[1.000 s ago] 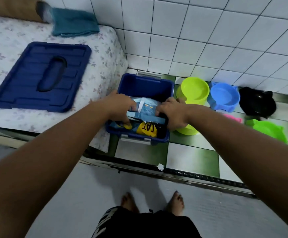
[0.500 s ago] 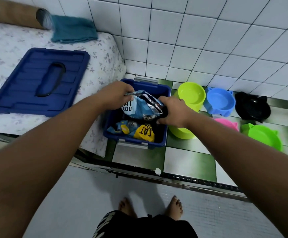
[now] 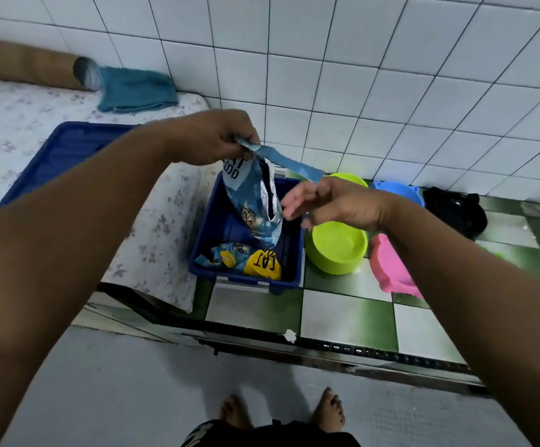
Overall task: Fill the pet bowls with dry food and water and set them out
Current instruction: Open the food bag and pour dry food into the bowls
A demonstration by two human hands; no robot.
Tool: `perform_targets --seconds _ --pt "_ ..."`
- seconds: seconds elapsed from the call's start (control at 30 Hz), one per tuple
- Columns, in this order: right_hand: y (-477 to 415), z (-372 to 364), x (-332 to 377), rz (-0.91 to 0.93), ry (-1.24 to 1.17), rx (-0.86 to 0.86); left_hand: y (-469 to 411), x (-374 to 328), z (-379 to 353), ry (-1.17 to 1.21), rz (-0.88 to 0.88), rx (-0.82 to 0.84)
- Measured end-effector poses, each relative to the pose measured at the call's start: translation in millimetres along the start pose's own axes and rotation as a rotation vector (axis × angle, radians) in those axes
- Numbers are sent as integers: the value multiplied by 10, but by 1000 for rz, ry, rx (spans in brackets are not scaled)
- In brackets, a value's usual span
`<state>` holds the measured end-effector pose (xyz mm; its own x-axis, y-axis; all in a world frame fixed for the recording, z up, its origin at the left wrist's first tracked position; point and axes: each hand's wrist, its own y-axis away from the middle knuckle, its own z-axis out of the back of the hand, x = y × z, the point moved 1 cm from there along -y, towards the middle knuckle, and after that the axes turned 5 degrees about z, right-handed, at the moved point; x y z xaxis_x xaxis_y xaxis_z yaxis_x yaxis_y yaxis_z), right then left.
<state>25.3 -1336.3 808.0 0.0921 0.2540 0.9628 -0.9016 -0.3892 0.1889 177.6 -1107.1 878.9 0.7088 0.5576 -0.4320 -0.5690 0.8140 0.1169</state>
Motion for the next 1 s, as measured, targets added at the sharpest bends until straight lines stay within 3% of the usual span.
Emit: perform_targets --seconds 0.13,0.2,0.37,0.6,0.73,1.0 --pt "-239 179 185 69 38 -342 -47 -183 189 63 -90 43" --pt "-342 98 366 86 63 -302 -72 -307 235 68 -145 54" --pt "-411 68 497 172 -299 -242 -147 -620 326 120 -275 25" --pt "-83 271 351 222 -468 -417 -525 -1155 217 250 -360 33" --pt "276 603 179 295 -484 -621 -800 -1524 18 353 -379 53" --pt "801 1144 -51 347 -644 -962 -1393 -2037 -501 449 -312 -210"
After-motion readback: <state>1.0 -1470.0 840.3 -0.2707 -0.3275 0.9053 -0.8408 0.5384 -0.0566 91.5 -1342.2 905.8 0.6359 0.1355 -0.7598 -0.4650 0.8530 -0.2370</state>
